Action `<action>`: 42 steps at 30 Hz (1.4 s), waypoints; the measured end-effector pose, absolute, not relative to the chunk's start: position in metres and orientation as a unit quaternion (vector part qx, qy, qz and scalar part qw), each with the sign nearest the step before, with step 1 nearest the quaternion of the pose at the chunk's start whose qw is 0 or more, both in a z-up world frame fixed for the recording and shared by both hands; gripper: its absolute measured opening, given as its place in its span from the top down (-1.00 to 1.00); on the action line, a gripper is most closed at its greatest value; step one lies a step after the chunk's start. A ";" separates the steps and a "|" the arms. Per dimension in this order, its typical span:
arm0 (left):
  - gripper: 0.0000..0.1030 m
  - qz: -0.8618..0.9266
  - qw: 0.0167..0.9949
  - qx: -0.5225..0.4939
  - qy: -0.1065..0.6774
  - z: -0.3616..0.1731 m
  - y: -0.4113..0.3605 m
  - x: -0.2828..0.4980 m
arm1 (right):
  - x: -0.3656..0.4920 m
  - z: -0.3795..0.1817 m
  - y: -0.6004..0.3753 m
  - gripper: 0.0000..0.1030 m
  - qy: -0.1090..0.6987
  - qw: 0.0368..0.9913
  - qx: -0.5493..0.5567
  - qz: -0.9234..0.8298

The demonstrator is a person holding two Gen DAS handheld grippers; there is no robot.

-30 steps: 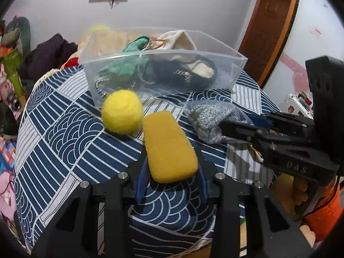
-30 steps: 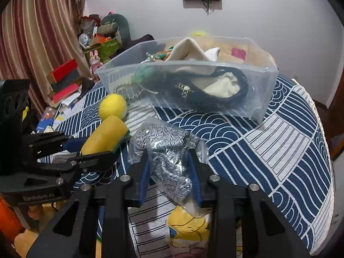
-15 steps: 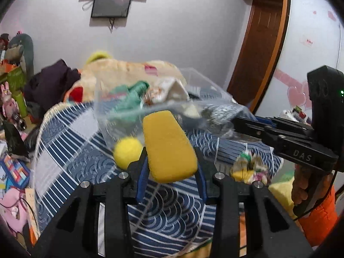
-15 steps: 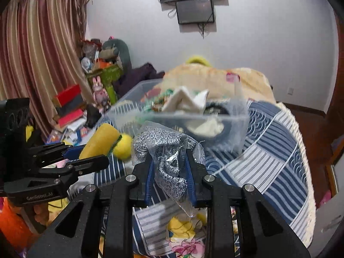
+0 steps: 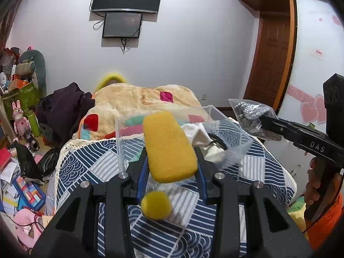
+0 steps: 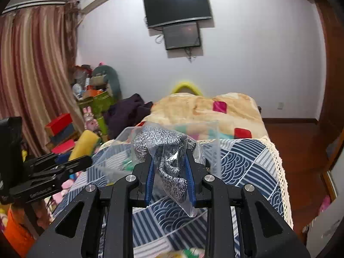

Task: Organize soft objects
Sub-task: 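Carry the sponge and foil bag into the clear box and open both tools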

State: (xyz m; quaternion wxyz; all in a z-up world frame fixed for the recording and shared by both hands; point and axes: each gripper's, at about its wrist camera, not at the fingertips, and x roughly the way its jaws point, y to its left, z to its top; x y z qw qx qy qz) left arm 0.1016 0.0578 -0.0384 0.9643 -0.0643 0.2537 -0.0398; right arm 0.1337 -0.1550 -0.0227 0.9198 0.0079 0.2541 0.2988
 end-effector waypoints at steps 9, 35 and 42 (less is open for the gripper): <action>0.26 -0.042 0.955 -0.080 0.281 -0.056 0.062 0.148 | 0.161 -0.038 -0.137 0.54 0.290 0.913 -0.023 0.286; -0.04 -0.050 0.939 -0.065 0.335 -0.079 0.042 0.187 | 0.178 -0.060 -0.123 0.12 0.342 0.893 -0.074 0.282; -0.22 -0.047 0.948 -0.052 0.310 -0.061 0.041 0.162 | 0.162 -0.044 -0.136 -0.38 0.315 0.902 -0.063 0.288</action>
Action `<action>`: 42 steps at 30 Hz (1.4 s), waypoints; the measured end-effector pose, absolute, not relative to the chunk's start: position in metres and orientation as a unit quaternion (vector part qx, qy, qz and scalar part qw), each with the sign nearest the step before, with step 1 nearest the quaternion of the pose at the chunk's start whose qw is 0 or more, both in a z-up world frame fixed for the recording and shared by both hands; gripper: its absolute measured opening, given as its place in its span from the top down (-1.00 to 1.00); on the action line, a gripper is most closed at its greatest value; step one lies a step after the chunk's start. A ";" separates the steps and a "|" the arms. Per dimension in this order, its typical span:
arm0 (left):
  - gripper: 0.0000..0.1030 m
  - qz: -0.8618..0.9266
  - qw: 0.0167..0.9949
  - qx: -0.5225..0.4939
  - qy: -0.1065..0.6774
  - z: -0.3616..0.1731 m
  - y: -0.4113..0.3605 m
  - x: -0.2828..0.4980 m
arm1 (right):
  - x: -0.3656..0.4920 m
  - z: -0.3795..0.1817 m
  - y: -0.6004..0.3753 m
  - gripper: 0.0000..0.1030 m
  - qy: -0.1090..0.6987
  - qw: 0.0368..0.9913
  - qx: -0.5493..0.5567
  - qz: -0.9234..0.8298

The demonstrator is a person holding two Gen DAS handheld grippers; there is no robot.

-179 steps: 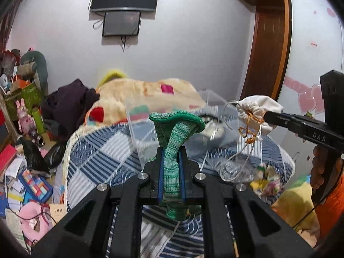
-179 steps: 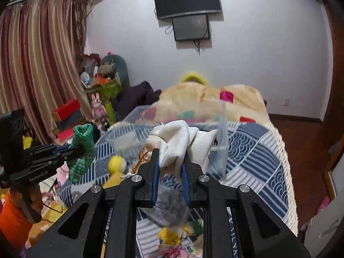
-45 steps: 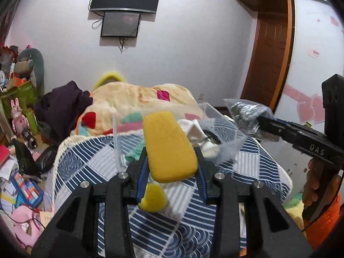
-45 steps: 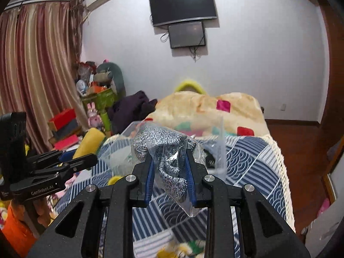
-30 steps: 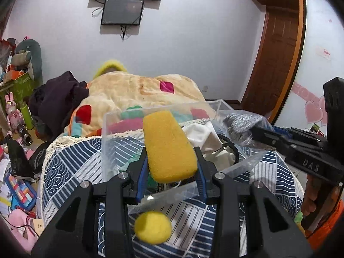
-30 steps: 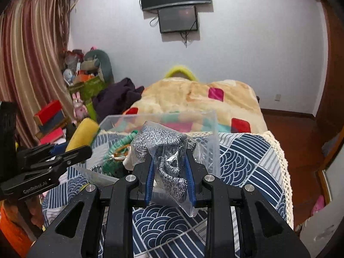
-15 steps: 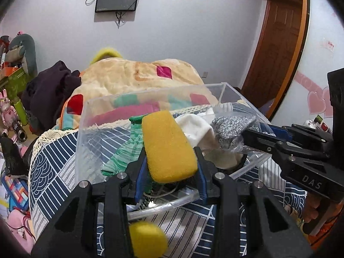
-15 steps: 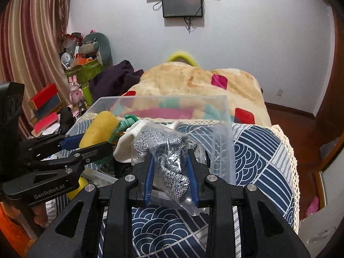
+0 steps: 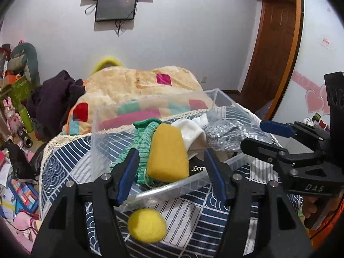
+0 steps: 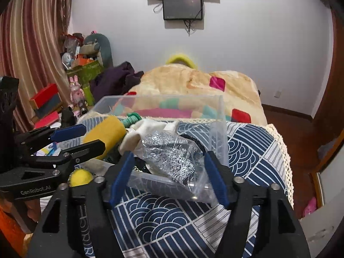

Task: Organize soft objects
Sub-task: 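Carry the sponge and foil bag into the clear box and open both tools, then grasp the yellow felt ball with the left tool while the right tool grasps the floral cloth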

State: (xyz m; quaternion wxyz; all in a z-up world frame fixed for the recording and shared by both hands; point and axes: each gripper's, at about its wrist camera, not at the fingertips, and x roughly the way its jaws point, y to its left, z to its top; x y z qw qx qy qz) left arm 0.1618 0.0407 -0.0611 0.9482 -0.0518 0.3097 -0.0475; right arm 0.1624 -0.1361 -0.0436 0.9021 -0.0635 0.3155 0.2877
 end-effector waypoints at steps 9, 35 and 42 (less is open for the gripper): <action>-0.48 -0.042 0.959 -0.045 0.277 -0.042 0.046 0.119 | 0.131 -0.020 -0.155 -0.73 0.265 0.920 -0.060 0.281; -0.46 -0.013 0.923 -0.080 0.375 -0.134 0.059 0.109 | 0.080 -0.122 -0.178 -0.16 0.389 0.877 -0.101 0.263; 0.04 -0.015 0.920 -0.089 0.382 -0.145 0.054 0.123 | 0.079 -0.116 -0.178 0.59 0.378 0.879 -0.090 0.277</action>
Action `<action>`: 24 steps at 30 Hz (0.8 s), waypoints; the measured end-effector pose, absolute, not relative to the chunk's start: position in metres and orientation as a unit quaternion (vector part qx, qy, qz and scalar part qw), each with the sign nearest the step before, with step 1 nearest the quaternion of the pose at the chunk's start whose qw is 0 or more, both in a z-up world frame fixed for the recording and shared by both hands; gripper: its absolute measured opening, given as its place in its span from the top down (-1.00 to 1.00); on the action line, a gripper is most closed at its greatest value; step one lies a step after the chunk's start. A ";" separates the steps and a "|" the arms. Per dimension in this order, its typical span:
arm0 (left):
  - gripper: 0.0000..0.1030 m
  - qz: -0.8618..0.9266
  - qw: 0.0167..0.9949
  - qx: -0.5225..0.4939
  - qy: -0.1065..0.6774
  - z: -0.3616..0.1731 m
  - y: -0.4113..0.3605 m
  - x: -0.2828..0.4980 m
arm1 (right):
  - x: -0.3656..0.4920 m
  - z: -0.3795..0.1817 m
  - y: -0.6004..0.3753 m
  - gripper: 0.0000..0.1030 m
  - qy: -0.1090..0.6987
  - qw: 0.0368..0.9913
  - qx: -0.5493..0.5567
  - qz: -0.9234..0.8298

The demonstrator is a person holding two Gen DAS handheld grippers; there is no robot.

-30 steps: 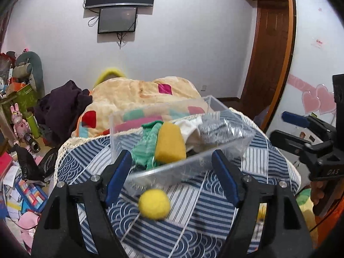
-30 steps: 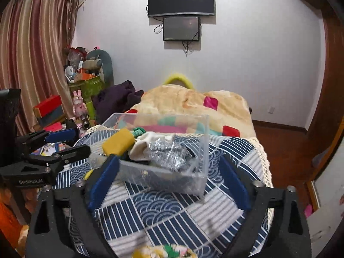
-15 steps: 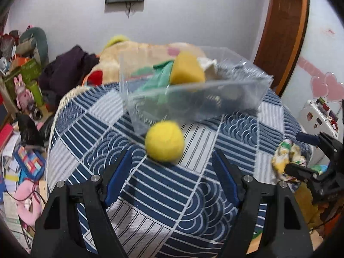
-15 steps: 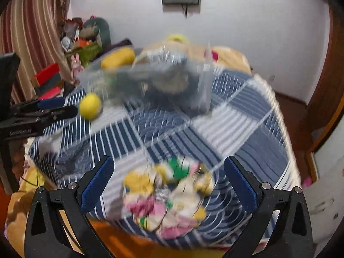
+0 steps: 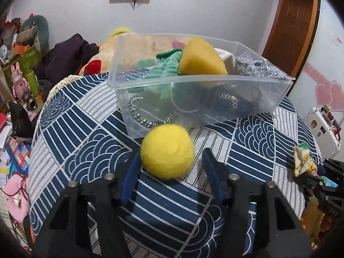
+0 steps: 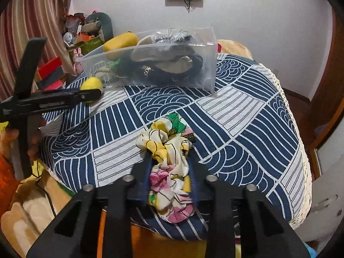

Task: Organize soft objects
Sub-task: 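Grasp the yellow felt ball with the left tool while the right tool grasps the floral cloth, then drop the felt ball and floral cloth into the clear box, opening both tools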

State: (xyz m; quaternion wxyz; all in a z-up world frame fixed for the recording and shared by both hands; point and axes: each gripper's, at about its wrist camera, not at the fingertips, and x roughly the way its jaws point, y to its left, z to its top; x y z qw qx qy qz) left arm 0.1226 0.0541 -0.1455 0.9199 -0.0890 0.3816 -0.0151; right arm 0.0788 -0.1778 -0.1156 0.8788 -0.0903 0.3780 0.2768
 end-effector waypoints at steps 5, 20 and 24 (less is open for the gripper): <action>0.13 -0.024 0.922 -0.091 0.375 -0.145 0.051 0.116 | 0.080 -0.101 -0.177 0.59 0.360 0.887 -0.078 0.278; 0.13 -0.026 0.955 -0.075 0.286 -0.070 0.058 0.098 | 0.115 -0.033 -0.157 0.59 0.267 0.918 -0.038 0.292; 0.13 -0.019 0.958 -0.076 0.276 -0.057 0.067 0.110 | 0.131 -0.017 -0.143 0.59 0.249 0.920 -0.029 0.302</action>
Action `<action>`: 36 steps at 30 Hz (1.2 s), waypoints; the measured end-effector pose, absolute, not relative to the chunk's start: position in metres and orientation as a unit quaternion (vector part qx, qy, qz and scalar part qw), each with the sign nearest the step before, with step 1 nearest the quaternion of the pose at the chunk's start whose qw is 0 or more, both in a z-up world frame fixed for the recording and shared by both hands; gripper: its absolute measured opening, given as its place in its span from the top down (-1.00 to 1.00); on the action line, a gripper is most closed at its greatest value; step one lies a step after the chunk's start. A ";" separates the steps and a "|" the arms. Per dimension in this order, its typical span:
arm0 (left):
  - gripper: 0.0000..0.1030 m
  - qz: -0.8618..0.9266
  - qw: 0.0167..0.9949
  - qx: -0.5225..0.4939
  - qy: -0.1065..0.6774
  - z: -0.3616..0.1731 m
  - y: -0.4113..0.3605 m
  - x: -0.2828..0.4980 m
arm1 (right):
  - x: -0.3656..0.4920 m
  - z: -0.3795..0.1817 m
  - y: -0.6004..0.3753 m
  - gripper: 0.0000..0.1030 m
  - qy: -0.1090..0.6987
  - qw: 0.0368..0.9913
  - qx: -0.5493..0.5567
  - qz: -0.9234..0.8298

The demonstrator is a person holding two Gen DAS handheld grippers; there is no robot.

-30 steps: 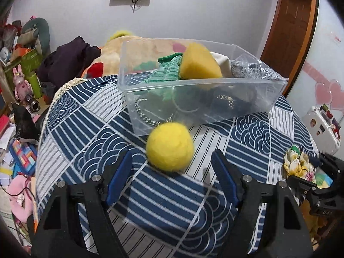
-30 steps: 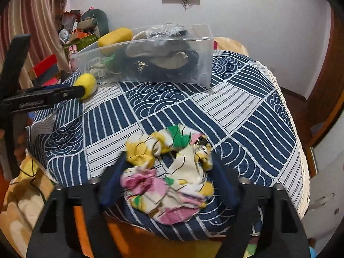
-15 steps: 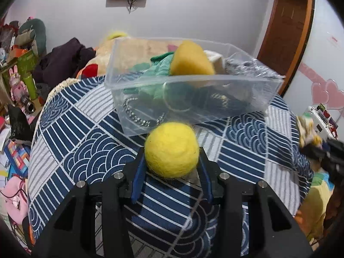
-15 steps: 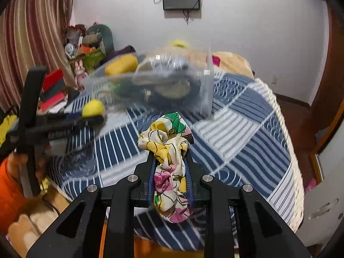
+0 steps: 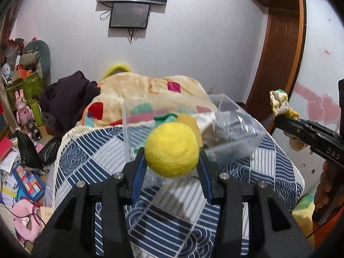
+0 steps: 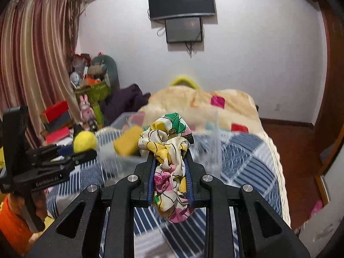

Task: Organize soft objects
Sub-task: 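Drop the felt ball and floral cloth into the clear box, opening both tools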

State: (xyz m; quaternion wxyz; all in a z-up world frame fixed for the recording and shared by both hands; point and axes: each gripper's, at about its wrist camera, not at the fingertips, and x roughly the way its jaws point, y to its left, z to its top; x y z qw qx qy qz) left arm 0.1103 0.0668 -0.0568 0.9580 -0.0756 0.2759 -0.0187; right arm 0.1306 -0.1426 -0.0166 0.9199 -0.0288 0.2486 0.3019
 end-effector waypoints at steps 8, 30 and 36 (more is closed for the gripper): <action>0.13 -0.009 0.953 -0.072 0.294 -0.059 0.079 0.143 | 0.166 -0.014 -0.108 0.59 0.263 0.909 -0.019 0.322; -0.21 -0.022 0.942 -0.078 0.325 -0.079 0.078 0.157 | 0.184 -0.053 -0.069 -0.11 0.320 0.887 -0.085 0.321; -0.21 -0.017 0.948 -0.085 0.308 -0.067 0.080 0.145 | 0.178 -0.039 -0.078 -0.22 0.299 0.895 -0.077 0.321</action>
